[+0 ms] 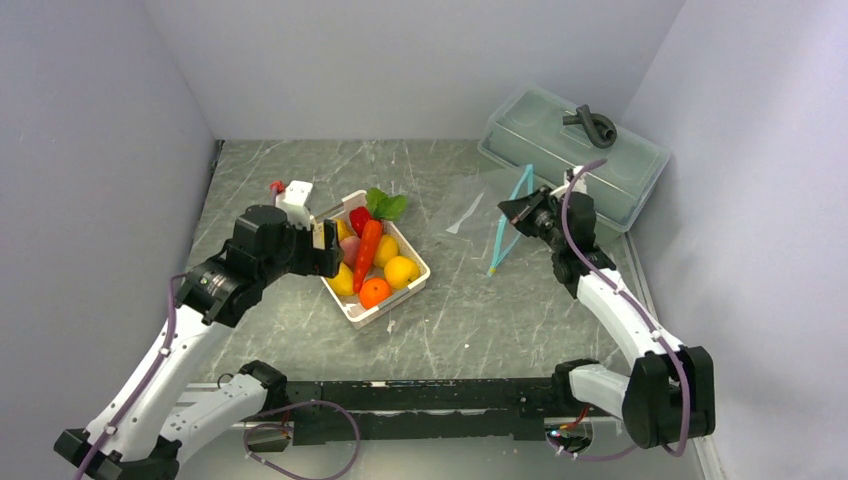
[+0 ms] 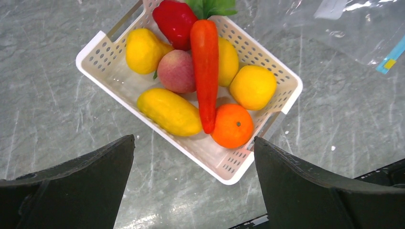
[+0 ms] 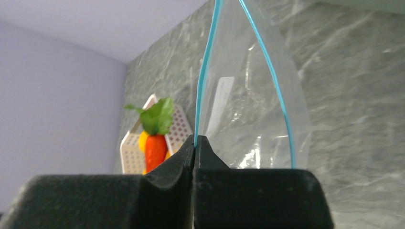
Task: Place the food in the zip-top bag and seal the zipper
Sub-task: Pick up the zipper food storage bag at the center of the board.
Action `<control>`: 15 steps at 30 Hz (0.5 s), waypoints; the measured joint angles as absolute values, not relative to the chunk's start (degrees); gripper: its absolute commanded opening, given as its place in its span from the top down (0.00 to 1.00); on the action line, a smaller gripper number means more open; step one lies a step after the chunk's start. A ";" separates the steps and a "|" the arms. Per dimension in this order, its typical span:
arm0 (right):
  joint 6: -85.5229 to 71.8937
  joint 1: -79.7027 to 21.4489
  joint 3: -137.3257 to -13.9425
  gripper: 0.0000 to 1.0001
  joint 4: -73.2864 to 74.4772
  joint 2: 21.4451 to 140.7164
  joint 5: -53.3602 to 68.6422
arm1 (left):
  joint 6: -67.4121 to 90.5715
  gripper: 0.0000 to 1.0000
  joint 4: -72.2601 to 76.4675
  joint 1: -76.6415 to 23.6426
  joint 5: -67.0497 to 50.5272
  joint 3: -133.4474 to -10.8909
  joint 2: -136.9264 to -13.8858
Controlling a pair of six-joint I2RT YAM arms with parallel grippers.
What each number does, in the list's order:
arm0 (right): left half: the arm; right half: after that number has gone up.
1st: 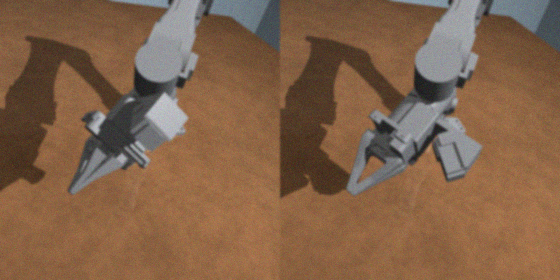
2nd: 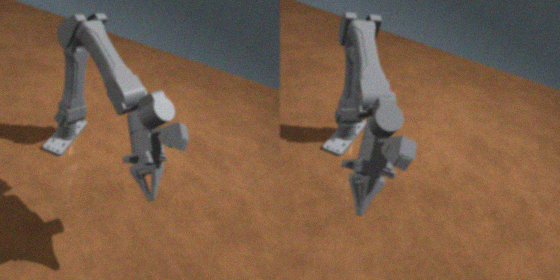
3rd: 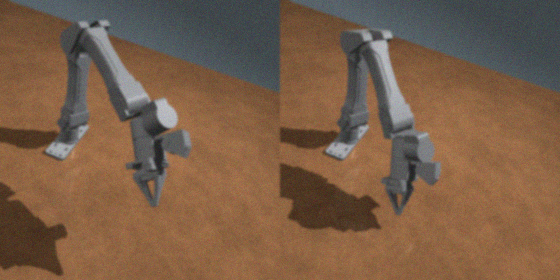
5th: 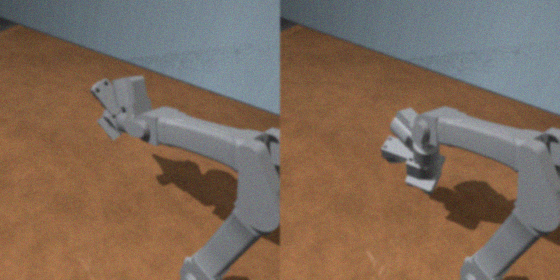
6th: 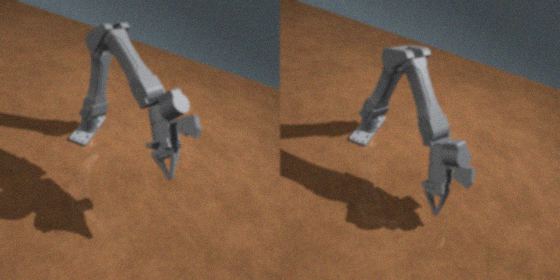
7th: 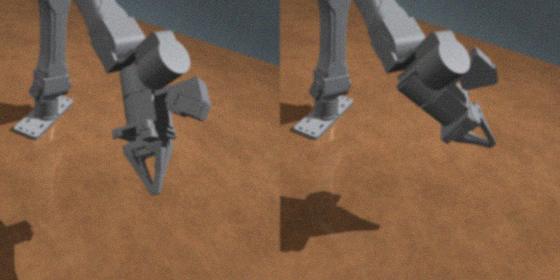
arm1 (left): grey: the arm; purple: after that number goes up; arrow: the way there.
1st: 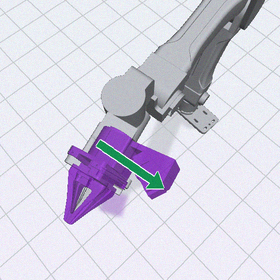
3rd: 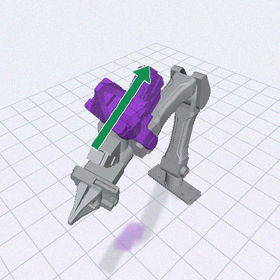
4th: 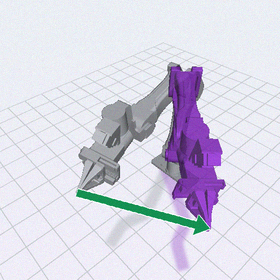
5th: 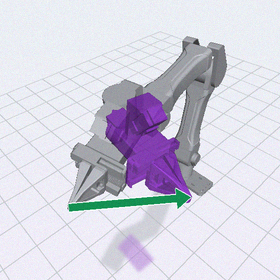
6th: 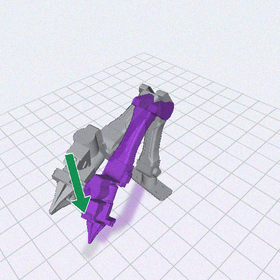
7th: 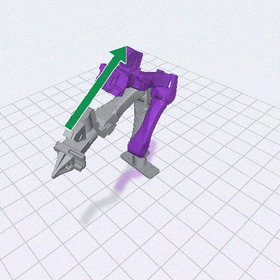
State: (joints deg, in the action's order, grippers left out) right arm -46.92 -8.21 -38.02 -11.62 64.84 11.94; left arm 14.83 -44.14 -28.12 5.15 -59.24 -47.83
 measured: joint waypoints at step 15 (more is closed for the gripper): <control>-46.46 -26.44 -57.47 1.00 8.27 69.97 11.40 | 18.35 0.07 -45.50 -29.56 1.56 -66.72 -54.65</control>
